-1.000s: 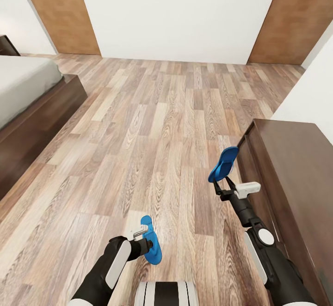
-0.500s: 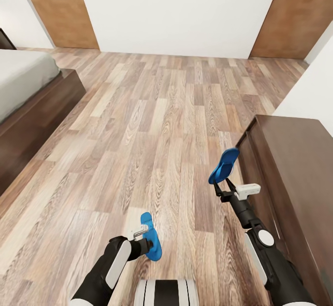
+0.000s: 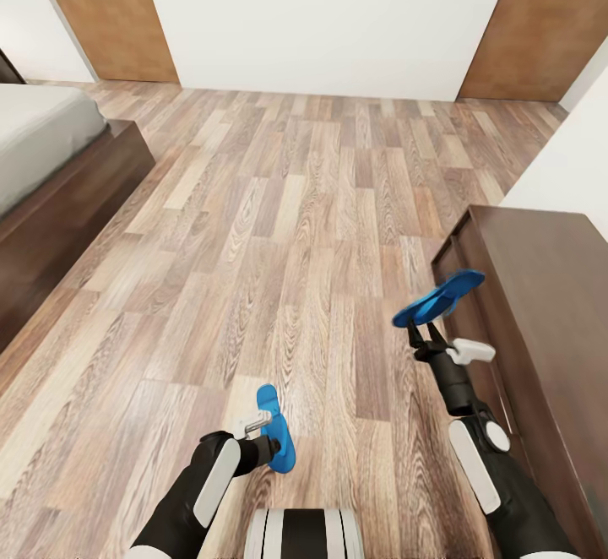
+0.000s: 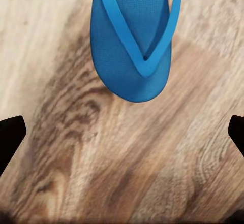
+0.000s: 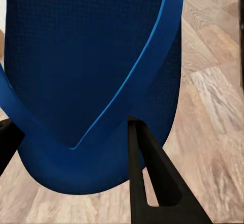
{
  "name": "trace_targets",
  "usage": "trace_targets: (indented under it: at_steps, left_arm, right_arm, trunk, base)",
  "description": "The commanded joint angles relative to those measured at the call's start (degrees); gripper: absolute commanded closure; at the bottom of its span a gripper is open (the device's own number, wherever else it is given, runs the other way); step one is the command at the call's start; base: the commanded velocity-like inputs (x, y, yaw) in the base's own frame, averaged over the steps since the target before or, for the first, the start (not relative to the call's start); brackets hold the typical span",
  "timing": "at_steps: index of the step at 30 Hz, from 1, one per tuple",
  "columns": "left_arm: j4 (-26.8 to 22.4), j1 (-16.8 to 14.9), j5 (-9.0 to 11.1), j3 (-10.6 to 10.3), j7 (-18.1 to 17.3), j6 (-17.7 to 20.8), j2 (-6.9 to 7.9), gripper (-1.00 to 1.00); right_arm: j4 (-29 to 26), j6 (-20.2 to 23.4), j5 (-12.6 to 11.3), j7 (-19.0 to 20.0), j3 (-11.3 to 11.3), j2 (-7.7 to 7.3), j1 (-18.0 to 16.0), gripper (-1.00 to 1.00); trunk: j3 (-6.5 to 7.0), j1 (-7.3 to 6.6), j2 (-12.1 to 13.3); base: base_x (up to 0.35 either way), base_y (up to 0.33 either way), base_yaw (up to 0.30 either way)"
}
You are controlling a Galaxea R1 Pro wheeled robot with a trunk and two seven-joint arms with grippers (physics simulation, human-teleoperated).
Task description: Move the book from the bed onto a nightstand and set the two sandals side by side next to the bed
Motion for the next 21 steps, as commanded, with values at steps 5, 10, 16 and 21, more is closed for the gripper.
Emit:
trace_targets:
  at_steps: [5, 10, 16, 21]
  left_arm:
    - [-0.1, 0.0, 0.6, -0.1, 0.5, 0.1, 0.01, -1.0]
    - [-0.1, 0.0, 0.6, -0.1, 0.5, 0.0, 0.04, -1.0]
    - [-0.1, 0.0, 0.6, 0.0, 0.5, -0.1, 0.17, -1.0]
    - [-0.1, 0.0, 0.6, 0.0, 0.5, -0.1, 0.18, -1.0]
  right_arm:
    - [0.2, -0.3, -3.3, 0.6, 0.1, -0.06, 0.0, 1.0]
    - [0.4, -0.3, -2.0, 0.7, 0.3, 0.07, 0.0, 1.0]
    - [0.4, -0.3, -1.2, 0.6, 0.3, 0.14, 0.0, 1.0]
    - [0.4, -0.3, -1.1, 0.6, 0.3, 0.18, 0.0, 1.0]
  trunk:
    - [-1.15, 0.12, -0.1]
    - [-1.15, 0.12, -0.1]
    - [-1.15, 0.12, -0.1]
    - [-1.15, 0.12, -0.1]
  base:
    - [0.0, 0.0, 0.0]
    - [0.0, 0.0, 0.0]
    - [0.009, -0.003, 0.0]
    - [0.129, -0.07, 0.0]
